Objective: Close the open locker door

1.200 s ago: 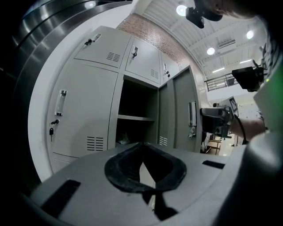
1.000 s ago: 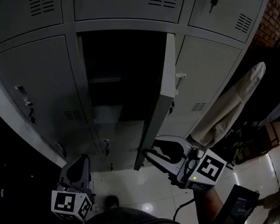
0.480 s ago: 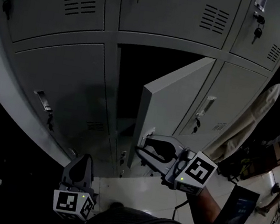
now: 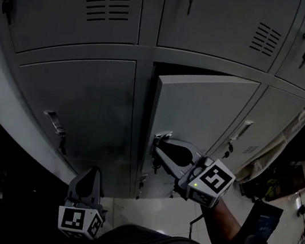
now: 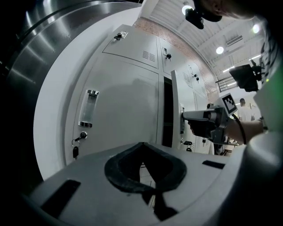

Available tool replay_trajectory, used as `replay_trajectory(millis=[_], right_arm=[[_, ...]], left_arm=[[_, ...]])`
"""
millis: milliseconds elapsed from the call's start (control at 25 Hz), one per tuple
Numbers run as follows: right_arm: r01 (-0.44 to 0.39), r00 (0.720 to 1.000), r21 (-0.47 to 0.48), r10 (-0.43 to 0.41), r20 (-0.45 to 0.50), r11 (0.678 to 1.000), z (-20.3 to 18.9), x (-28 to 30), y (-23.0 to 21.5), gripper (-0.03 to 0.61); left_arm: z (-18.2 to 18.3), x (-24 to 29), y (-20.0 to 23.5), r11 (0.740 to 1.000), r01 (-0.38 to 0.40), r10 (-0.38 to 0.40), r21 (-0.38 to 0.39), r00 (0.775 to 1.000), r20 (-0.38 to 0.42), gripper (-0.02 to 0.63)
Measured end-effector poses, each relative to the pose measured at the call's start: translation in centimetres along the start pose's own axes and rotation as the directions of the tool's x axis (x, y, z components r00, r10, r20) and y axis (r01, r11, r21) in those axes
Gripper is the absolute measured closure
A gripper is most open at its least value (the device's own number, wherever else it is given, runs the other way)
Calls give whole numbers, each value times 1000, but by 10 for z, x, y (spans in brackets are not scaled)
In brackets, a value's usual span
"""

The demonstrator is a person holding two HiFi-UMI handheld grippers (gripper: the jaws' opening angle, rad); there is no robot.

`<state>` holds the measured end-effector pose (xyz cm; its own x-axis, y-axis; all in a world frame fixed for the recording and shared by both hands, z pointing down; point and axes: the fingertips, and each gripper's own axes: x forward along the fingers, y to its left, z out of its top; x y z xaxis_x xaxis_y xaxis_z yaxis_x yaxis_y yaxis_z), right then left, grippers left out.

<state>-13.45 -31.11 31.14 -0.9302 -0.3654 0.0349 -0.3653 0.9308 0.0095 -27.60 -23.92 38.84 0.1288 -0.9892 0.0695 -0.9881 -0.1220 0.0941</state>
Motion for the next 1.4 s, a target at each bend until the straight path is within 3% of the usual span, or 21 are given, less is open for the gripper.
replay_trajectory(millis=[200,480,800,960,1040,1400], right_arm=[[78,997,-5,-78,-4,997,-2,20,-18,512],[235,972,12,-235,-17,972,-2,35,-40,534],[285,958,11,-285,-13,958,-2,38,-44,546],[296,955,11,-296,-22,955,2,39,-37,455],[317,948,4,-317,-22,948,5,31,-36,414],[362,932,26,-362,11,932,7,-64,-4,428]], left_arm=[[3,6,11,1000,-1,1,14,1000,16,609],[5,6,27,999,-21,21,28,1000,19,609],[3,-7,33,999,-47,47,5,999,3,609],[2,-12,30,999,-44,44,11,999,4,609],[2,-14,24,999,-37,37,16,999,3,609],[7,-33,-31,999,-17,17,28,999,29,609]])
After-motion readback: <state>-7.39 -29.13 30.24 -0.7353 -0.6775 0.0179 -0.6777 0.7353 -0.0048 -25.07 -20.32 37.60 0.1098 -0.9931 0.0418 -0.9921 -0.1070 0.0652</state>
